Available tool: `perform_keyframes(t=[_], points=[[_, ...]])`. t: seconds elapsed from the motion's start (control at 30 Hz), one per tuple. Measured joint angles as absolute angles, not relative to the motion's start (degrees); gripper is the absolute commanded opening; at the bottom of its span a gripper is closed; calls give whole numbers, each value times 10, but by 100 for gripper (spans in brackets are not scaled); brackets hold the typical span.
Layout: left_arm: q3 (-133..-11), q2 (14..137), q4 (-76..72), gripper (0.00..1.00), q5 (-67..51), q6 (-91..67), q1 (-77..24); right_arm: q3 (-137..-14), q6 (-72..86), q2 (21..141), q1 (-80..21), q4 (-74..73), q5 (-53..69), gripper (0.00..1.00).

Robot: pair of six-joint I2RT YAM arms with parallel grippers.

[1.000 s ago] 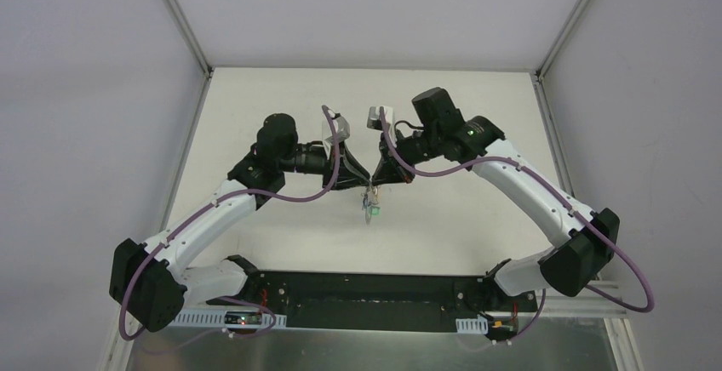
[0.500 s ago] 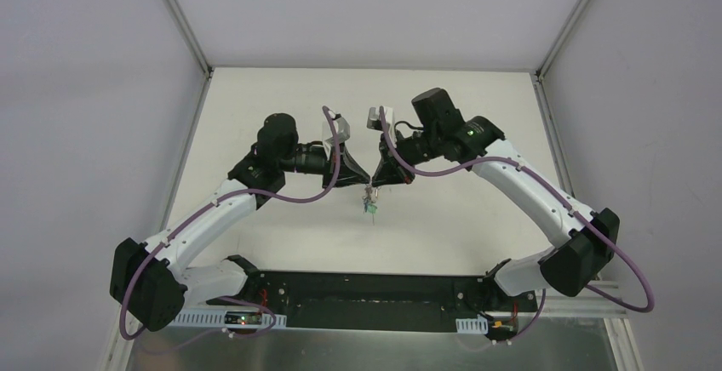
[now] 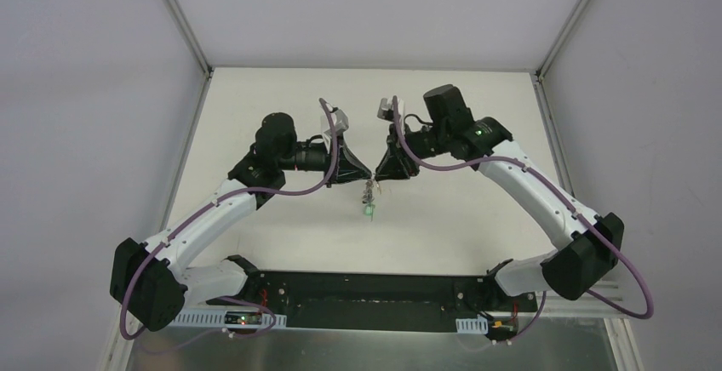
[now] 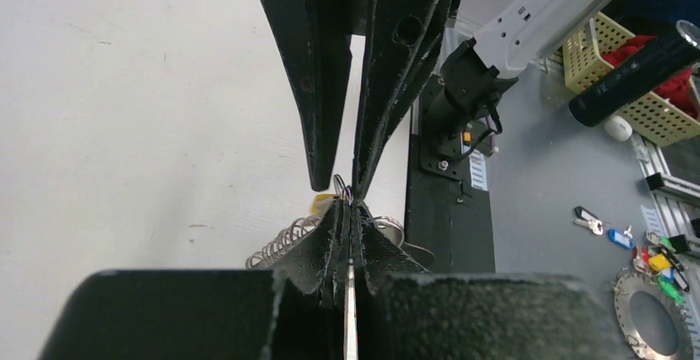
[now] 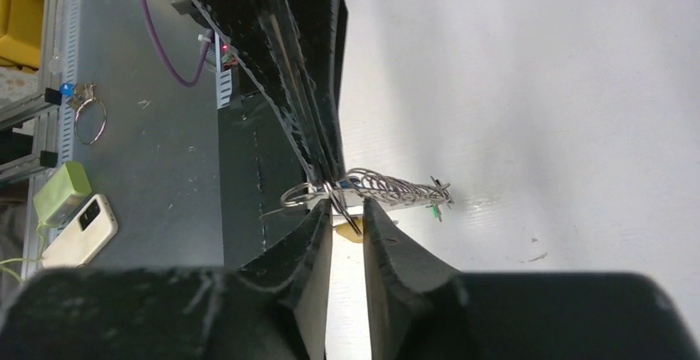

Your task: Put the keys on the keyring

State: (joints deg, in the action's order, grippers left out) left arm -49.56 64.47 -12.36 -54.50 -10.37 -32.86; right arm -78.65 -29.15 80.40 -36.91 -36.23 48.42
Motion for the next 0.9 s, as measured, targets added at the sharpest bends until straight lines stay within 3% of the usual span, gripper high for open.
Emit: perform_keyframes(t=[0.53, 0.73, 0.9], points=[[-488, 645, -194, 0, -539, -185, -321, -723, -218, 768, -314, -262, 571, 34], [-481, 645, -214, 0, -539, -202, -321, -723, -209, 767, -314, -249, 595, 34], [-477, 645, -237, 0, -539, -221, -321, -710, -199, 766, -314, -227, 608, 26]])
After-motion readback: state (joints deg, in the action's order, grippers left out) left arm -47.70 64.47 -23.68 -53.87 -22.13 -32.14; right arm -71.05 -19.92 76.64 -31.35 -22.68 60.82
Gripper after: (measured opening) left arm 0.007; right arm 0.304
